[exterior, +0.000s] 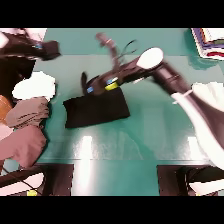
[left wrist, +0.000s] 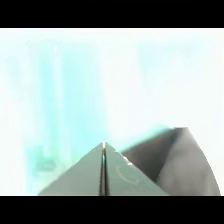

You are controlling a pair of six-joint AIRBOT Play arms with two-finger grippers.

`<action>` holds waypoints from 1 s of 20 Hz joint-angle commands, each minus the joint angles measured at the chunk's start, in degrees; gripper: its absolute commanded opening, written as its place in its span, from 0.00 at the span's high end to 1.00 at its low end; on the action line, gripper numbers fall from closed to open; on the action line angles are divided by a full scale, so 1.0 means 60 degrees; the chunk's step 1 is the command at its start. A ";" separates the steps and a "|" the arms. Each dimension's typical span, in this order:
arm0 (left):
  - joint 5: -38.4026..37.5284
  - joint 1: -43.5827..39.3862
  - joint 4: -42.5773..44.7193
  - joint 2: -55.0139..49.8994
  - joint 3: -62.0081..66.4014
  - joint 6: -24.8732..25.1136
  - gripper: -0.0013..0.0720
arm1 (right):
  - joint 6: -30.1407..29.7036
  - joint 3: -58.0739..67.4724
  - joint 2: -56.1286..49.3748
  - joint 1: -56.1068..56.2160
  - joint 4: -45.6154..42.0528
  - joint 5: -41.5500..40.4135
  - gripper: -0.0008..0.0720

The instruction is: Fold the shirts.

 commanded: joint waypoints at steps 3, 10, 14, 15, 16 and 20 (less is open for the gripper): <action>-0.0849 0.1133 0.0372 0.0892 -0.0007 0.0102 0.95 | -0.0164 0.1537 -0.1800 0.1191 -0.1483 -0.0058 0.16; -0.1402 0.1133 0.0379 0.0885 -0.0007 0.0342 0.95 | 0.0667 0.0528 -0.1217 -0.1140 -0.2532 0.2131 0.33; -0.1668 0.1133 0.0353 0.0885 -0.0011 0.0594 0.95 | 0.0984 -0.2135 -0.0135 -0.3271 -0.2532 0.1756 0.32; -0.1643 0.1111 0.0324 0.0885 -0.0011 0.0594 0.95 | 0.1031 -0.2703 0.0007 -0.3756 -0.2441 0.1628 0.22; -0.1606 0.1115 0.0299 0.0885 -0.0011 0.0594 0.95 | 0.1031 -0.3085 0.0029 -0.4153 -0.2317 0.1559 0.05; -0.1526 0.1115 0.0204 0.0863 -0.0007 0.0597 0.95 | 0.0991 -0.3850 -0.0630 -0.4634 -0.1290 0.1184 0.04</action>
